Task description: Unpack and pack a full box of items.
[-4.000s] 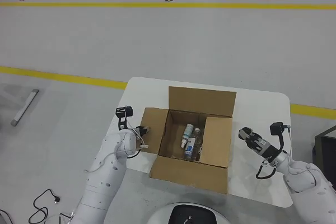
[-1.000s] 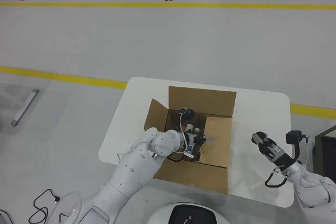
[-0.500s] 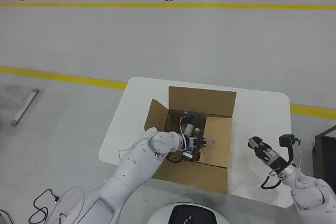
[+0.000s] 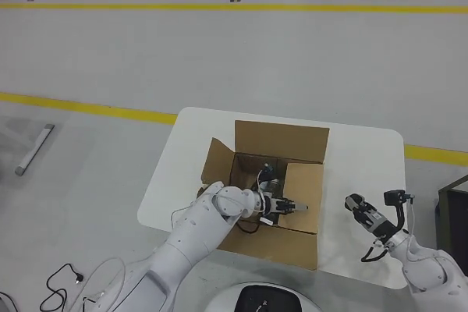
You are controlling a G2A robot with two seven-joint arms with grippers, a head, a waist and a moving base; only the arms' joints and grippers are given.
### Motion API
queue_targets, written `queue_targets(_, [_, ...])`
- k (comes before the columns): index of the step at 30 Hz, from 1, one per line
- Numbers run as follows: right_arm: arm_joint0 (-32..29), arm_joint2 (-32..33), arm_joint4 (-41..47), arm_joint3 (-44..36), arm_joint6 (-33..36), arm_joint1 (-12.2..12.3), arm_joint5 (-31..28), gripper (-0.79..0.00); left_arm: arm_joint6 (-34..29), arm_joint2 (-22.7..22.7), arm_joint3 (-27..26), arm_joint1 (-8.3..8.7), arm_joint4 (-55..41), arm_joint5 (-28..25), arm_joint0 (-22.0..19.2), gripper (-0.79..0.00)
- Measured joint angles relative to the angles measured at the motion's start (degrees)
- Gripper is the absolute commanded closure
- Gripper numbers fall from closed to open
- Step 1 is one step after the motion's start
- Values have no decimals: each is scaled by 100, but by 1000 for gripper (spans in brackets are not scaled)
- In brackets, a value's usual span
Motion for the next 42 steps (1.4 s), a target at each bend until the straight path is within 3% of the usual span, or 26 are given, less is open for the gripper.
queue_targets(12, [267,-532,-225,302,50,-95,-180,0,-367,-130,44,-55,-573,-214,-126,-785])
queue_targets(27, [624,-1141,-498,555,-184,-238,-402,0,-699,-383,-767,46,-947,-242,55,-785])
queue_targets(36, [386,-621,-374,453,-447,-161,-290,0,-879,-453,-1598,110,-1109,-102,243,-785])
queue_targets(42, [39,65,-197,160,-504,-61,-56,0,-848,-247,-1846,35,-1172,-24,149,-785])
